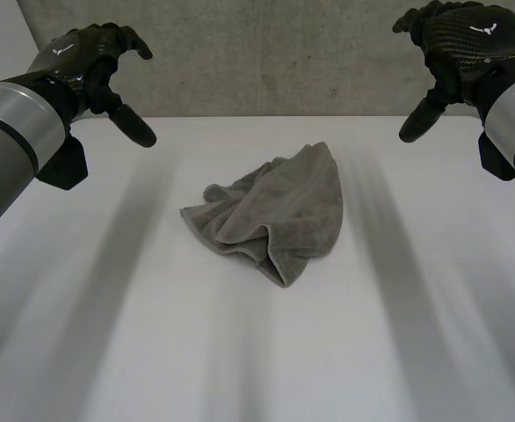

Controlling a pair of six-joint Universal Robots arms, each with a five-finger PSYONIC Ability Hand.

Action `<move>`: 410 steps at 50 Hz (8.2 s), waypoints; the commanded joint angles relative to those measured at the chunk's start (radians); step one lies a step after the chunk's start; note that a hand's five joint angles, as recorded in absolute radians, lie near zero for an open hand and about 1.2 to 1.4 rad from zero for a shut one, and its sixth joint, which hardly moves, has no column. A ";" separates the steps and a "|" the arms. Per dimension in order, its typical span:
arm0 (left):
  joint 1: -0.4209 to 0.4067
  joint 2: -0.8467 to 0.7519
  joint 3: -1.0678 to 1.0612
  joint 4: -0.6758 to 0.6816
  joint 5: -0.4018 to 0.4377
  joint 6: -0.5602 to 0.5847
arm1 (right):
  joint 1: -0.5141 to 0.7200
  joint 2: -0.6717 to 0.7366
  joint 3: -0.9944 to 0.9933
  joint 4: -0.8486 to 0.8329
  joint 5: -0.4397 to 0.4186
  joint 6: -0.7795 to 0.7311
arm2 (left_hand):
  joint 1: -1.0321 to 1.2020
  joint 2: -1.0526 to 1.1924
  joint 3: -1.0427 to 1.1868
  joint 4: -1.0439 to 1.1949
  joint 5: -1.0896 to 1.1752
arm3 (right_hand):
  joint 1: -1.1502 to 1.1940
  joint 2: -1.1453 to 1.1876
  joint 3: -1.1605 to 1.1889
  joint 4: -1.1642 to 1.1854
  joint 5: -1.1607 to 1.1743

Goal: Fold the towel.

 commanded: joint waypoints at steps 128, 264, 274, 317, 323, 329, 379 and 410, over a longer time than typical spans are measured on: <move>-0.180 -0.669 0.036 0.341 0.127 0.304 | 0.145 0.427 0.243 -0.459 0.178 -0.489 | 0.211 0.222 0.216 0.216 0.254 | 1.179 1.160 1.150 1.141 1.160; 0.036 -0.270 -0.542 0.421 0.316 0.583 | 0.131 0.235 0.416 -0.146 -0.093 -0.426 | 1.100 1.111 1.105 1.106 1.144 | 0.199 0.180 0.171 0.162 0.181; 0.044 -0.267 -0.556 0.423 0.316 0.573 | 0.136 0.171 0.445 -0.136 -0.096 -0.422 | 1.100 1.111 1.105 1.106 1.144 | 0.237 0.218 0.209 0.200 0.219; 0.049 -0.256 -0.585 0.423 0.319 0.508 | 0.258 0.321 0.266 -0.040 -0.075 -0.141 | 1.100 1.111 1.105 1.106 1.144 | 0.261 0.242 0.233 0.224 0.242; 0.046 -0.256 -0.586 0.423 0.320 0.508 | 0.284 0.324 0.263 -0.038 -0.087 -0.152 | 1.100 1.111 1.105 1.106 1.144 | 0.234 0.215 0.206 0.197 0.216; 0.046 -0.258 -0.588 0.424 0.320 0.508 | 0.318 0.334 0.275 -0.035 -0.081 -0.175 | 1.100 1.111 1.105 1.106 1.144 | 0.237 0.218 0.209 0.200 0.219; 0.026 -0.256 -0.591 0.423 0.317 0.507 | -0.036 0.048 0.602 -0.325 0.194 -0.321 | 1.100 1.111 1.105 1.106 1.144 | -0.043 -0.062 -0.071 -0.080 -0.062; 0.013 -0.252 -0.330 0.239 0.316 0.307 | 0.079 0.084 0.634 -0.201 -0.053 -0.250 | 1.100 1.111 1.105 1.106 1.144 | 0.050 0.030 0.021 0.012 0.031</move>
